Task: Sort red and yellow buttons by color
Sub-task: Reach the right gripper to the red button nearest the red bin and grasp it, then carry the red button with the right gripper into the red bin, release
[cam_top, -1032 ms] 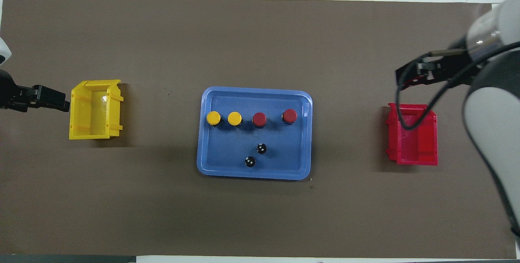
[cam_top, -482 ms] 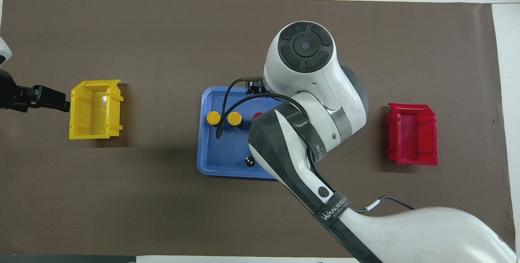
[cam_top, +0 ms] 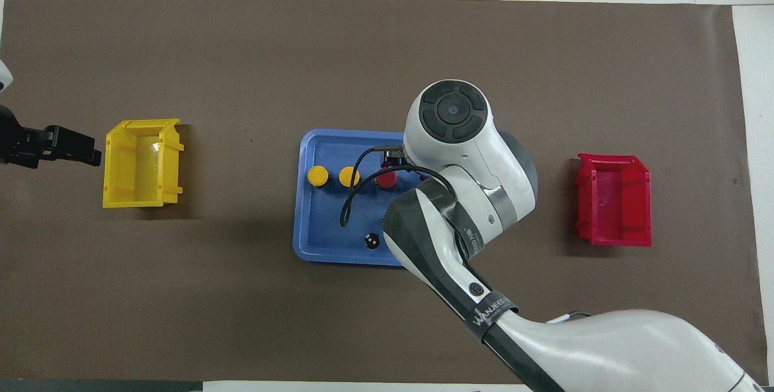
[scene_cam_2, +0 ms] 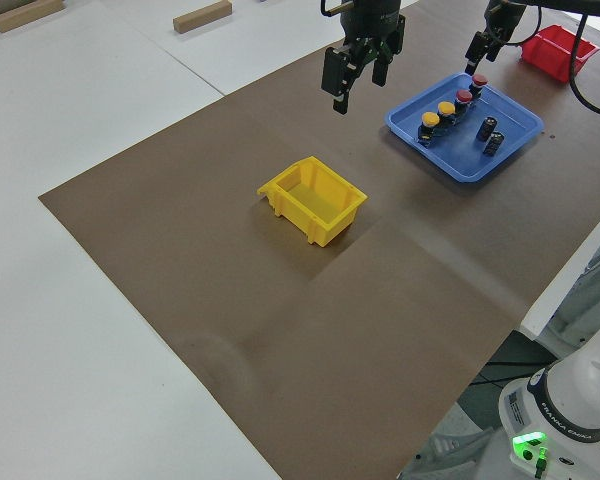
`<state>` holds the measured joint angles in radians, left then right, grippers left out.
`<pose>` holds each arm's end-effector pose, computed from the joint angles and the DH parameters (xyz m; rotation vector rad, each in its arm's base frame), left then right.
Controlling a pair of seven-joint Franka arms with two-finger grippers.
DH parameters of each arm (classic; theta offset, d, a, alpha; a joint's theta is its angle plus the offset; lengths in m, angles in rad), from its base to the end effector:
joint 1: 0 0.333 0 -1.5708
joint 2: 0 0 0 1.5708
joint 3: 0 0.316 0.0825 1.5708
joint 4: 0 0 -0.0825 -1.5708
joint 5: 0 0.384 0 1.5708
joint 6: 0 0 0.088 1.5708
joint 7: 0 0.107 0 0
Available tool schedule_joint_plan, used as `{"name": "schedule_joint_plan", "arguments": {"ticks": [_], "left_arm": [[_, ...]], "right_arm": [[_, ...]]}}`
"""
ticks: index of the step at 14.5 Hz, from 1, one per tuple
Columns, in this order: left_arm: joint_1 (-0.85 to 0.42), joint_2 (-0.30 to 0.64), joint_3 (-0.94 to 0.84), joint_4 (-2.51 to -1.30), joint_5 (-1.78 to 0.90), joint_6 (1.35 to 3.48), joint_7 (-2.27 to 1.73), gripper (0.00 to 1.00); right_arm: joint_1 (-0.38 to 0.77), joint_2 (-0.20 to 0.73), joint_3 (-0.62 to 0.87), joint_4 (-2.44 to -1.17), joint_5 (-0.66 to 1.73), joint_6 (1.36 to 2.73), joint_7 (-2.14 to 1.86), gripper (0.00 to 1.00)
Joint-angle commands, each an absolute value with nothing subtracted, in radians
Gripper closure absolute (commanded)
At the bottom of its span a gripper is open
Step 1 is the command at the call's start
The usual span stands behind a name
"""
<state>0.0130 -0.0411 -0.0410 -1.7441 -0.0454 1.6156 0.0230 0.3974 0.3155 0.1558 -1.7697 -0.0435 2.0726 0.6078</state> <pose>0.5390 -0.0201 0.5691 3.0945 -0.0725 -0.1356 0.5477 0.3270 0.3847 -3.1370 0.0641 0.0199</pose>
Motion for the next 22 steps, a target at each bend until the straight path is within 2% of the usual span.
{"name": "schedule_joint_plan", "arguments": {"ticks": [1,4,11,13,16,18,21,22], "left_arm": [[0.012,-0.060,-0.041,-1.759,-0.052,1.617,-0.009,0.00],[0.009,-0.061,-0.043,-1.769,-0.052,1.614,-0.015,0.00],[0.008,-0.087,-0.048,-1.813,-0.052,1.623,-0.015,0.00],[0.009,-0.087,-0.049,-1.813,-0.052,1.628,-0.012,0.00],[0.009,-0.087,-0.049,-1.816,-0.052,1.631,-0.006,0.00],[0.009,-0.089,-0.049,-1.816,-0.052,1.631,-0.006,0.00],[-0.024,-0.106,-0.052,-1.874,-0.054,1.702,-0.020,0.00],[-0.091,-0.104,-0.051,-1.899,-0.055,1.733,-0.067,0.00]], "right_arm": [[0.377,0.255,0.164,-1.887,-0.060,2.150,0.597,0.08],[0.367,0.253,0.164,-1.910,-0.060,2.195,0.580,0.16],[0.362,0.270,0.164,-1.950,-0.060,2.281,0.563,0.25],[0.365,0.273,0.164,-1.950,-0.061,2.283,0.561,0.34],[0.364,0.273,0.164,-1.951,-0.067,2.281,0.560,0.42],[0.361,0.273,0.164,-1.950,-0.078,2.283,0.555,0.50],[0.351,0.282,0.164,-1.913,-0.080,2.257,0.552,0.83],[0.351,0.282,0.163,-1.881,-0.075,2.226,0.552,0.83]]}}
